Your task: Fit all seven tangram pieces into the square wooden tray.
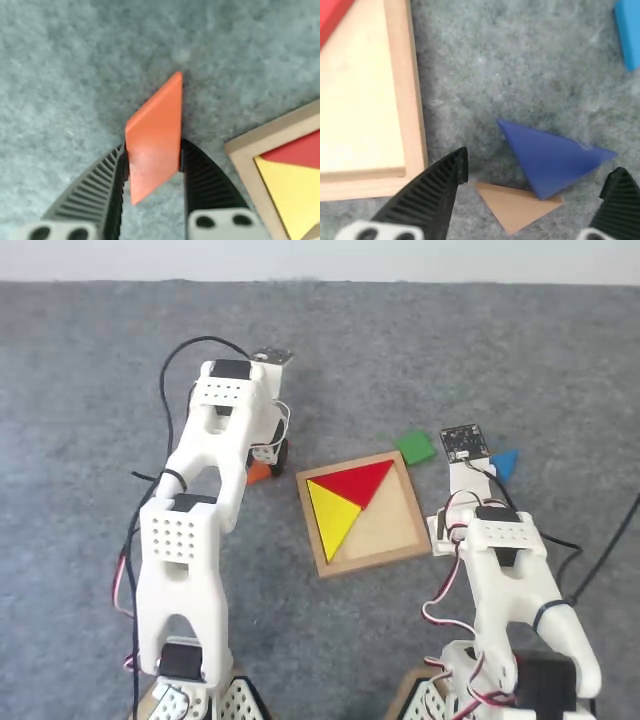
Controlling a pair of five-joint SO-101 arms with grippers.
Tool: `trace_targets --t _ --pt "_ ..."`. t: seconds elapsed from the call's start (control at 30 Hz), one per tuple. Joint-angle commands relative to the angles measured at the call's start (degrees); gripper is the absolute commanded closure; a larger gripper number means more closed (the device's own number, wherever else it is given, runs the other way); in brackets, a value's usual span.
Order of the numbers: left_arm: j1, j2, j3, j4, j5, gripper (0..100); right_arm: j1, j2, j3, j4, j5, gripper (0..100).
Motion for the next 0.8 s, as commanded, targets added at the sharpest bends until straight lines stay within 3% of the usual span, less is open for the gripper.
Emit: trace_targets --t 0.0,0.17,0.37,0.57,0.77 --pt "0.2 -0.7 -0.2 3.9 -1.4 99 0.0 -1.9 -0.4 -1.1 0.7 58.6" --pt "4.3 -8.1 -2.3 9.4 -0.7 99 0.0 -1.9 -0.4 -1.1 0.7 58.6" --pt "14.1 -20.7 4.0 9.3 5.3 99 0.0 -1.9 -0.4 -1.0 0.7 58.6" --pt "21.8 -27.1 13.1 0.1 21.4 99 0.5 -2.1 -0.4 -0.6 0.7 58.6" --pt "27.9 -25.9 17.8 -9.8 28.7 99 6.9 -2.5 -0.9 -1.0 -2.7 58.6"
